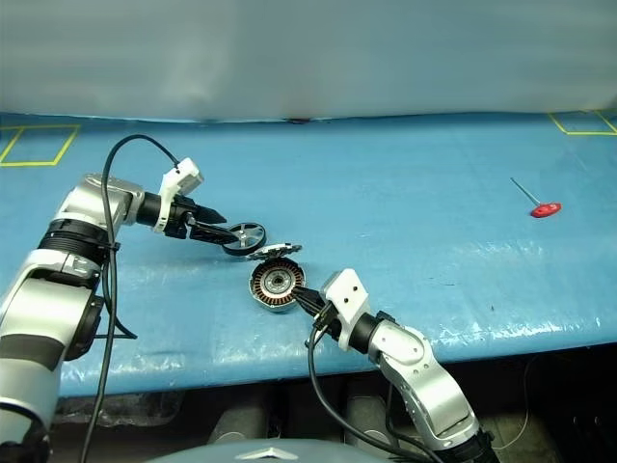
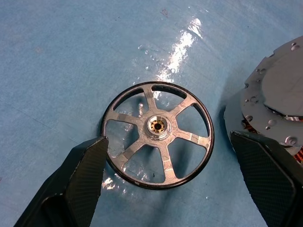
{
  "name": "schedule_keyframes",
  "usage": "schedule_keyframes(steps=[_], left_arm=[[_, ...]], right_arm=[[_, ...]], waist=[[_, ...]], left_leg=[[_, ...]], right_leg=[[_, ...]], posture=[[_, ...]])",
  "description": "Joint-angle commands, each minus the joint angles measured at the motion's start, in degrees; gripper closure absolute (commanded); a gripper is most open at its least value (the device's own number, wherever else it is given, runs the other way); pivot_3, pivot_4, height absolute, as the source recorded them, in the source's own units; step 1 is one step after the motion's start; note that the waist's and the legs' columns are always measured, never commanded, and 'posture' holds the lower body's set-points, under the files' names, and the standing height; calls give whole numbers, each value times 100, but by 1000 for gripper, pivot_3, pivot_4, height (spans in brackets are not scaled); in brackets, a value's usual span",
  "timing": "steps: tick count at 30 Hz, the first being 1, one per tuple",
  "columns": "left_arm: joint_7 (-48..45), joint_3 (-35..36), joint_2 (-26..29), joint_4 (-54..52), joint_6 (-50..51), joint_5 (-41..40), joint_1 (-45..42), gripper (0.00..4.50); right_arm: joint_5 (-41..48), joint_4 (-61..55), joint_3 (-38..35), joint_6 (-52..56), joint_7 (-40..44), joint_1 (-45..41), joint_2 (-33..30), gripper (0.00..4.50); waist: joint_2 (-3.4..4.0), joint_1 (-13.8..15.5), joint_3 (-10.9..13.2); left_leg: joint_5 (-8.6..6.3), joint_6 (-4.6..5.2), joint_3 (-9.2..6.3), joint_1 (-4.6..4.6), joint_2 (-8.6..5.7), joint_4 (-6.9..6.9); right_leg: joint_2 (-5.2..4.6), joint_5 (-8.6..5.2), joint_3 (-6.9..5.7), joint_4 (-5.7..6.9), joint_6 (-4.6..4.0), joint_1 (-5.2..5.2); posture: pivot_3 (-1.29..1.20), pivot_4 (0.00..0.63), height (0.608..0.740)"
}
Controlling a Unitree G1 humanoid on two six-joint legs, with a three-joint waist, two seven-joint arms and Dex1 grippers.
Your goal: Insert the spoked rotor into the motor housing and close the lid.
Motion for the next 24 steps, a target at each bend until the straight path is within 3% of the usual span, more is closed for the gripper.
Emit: schedule_keyframes(steps=[1,24], left_arm=[[-61,7,-64,170,-202,162,-292,0],[479,161,-619,1097,-604,659,-663,0]], right_arm=[[-33,-246,-6,-66,-18,-66,23,4462],[-463,-576,269,-279,4,-149,-37,4462]], waist=[[0,7,0],[-1,4,-1]], left_leg=[[0,1,0,-1,0,3],[-10,18,1,-17,-4,38]], right_leg=[[0,1,0,0,2,0],[-3,15,3,1,15,0]], posture=[[0,150,740],[0,150,740]])
